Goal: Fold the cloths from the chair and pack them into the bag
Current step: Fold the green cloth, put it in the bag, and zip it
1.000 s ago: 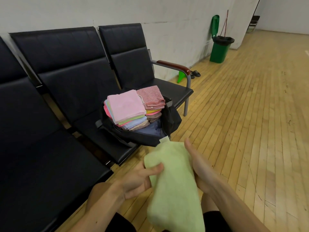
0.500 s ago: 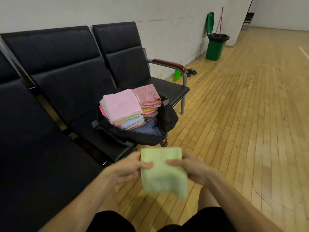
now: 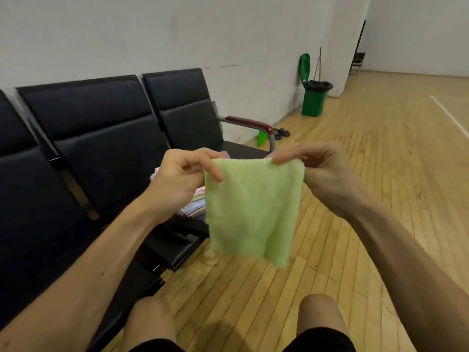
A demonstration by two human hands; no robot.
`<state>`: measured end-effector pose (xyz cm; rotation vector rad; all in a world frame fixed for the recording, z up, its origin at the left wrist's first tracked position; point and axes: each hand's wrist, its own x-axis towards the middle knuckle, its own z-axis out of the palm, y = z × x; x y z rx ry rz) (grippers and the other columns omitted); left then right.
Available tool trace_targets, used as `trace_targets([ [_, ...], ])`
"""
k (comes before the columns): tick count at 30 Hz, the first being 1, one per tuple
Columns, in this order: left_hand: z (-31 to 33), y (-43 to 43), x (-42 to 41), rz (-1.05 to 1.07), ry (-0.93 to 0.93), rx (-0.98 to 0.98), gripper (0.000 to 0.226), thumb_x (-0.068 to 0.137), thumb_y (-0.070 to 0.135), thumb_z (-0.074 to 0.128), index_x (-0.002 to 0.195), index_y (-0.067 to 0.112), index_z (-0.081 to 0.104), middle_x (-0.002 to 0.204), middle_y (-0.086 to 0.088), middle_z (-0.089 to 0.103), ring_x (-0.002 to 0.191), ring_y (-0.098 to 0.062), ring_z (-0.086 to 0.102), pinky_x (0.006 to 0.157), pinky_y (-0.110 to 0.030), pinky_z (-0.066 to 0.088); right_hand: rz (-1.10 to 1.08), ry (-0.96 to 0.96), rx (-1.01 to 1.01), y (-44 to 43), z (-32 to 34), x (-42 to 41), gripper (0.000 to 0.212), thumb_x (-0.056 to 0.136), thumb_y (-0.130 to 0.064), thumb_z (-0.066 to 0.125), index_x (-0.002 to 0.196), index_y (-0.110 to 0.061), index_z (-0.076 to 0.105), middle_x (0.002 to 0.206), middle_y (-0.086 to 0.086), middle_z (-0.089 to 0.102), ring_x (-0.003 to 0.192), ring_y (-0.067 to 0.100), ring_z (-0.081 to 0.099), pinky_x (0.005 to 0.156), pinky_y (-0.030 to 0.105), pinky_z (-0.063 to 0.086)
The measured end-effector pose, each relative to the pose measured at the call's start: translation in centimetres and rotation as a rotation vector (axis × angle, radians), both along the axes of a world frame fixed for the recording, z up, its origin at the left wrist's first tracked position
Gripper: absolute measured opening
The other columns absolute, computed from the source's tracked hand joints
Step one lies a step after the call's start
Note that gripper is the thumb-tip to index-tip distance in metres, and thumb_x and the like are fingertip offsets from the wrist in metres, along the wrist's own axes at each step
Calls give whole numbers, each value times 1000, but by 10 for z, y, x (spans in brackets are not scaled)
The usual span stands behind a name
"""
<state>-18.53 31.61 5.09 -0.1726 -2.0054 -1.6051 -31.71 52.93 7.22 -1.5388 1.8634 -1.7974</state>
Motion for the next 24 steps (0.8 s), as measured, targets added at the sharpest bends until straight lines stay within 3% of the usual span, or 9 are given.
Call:
trace_targets([
  [5, 6, 6, 4, -3, -34, 88, 65, 83, -30, 43, 56, 23, 69, 92, -7, 73, 94, -25, 69, 68, -31, 54, -94, -82, 9, 10, -1, 2, 22, 90, -9, 65, 110, -15, 70, 103, 0, 75, 100, 15, 71, 81, 34, 59],
  [9, 8, 17, 5, 15, -45, 139, 58, 85, -25, 46, 55, 21, 66, 79, -9, 69, 74, -25, 66, 59, -29, 52, -55, -193, 91, 14, -17, 10, 30, 103, -30, 47, 92, -24, 74, 87, 1, 71, 82, 18, 67, 74, 36, 54],
  [11, 4, 24, 4, 18, -60, 185, 58, 90, -23, 45, 55, 19, 63, 74, -5, 70, 69, -18, 67, 53, -25, 53, 90, -427, 62, 15, -34, 22, 38, 99, -38, 40, 84, -25, 72, 79, -1, 65, 72, 15, 61, 67, 30, 52],
  [13, -3, 30, 4, 42, -104, 220, 52, 92, -20, 44, 58, 15, 60, 68, -4, 69, 62, -14, 65, 48, -22, 50, 225, -795, 9, 17, -55, 36, 52, 94, -54, 34, 100, -17, 70, 81, 1, 66, 70, 15, 64, 64, 27, 54],
  [15, -14, 33, 3, 68, -149, 257, 47, 93, -18, 43, 62, 14, 58, 67, -7, 67, 54, -15, 60, 43, -20, 45, 313, -1010, -12, 17, -79, 48, 78, 81, -78, 45, 121, -13, 65, 97, 7, 73, 83, 21, 71, 69, 32, 58],
  [16, -19, 34, 3, 91, -181, 269, 45, 94, -16, 44, 65, 16, 59, 70, -8, 67, 53, -16, 58, 42, -20, 43, 315, -996, 13, 14, -89, 52, 78, 73, -77, 61, 123, -17, 67, 107, 9, 73, 92, 25, 72, 74, 35, 59],
  [18, -31, 36, 4, 130, -242, 356, 36, 97, -7, 46, 81, 20, 63, 72, -7, 68, 52, -14, 57, 41, -20, 42, 247, -831, 101, 8, -99, 54, 52, 65, -48, 88, 111, -27, 74, 115, 11, 72, 103, 29, 71, 80, 38, 59],
  [21, -54, 34, 6, 39, -353, 703, 23, 96, 18, 51, 102, 18, 74, 87, -7, 76, 68, -16, 70, 59, -27, 57, 120, -806, 126, -2, -100, 48, 29, 78, -21, 81, 106, -22, 74, 111, 13, 74, 99, 33, 72, 77, 42, 61],
  [24, -81, 25, 8, -22, -529, 932, 49, 82, 43, 54, 100, 5, 79, 100, -15, 73, 81, -28, 70, 73, -36, 53, 56, -850, 105, -17, -101, 38, 24, 83, -20, 74, 106, -15, 70, 102, 12, 76, 91, 31, 74, 70, 38, 61],
])
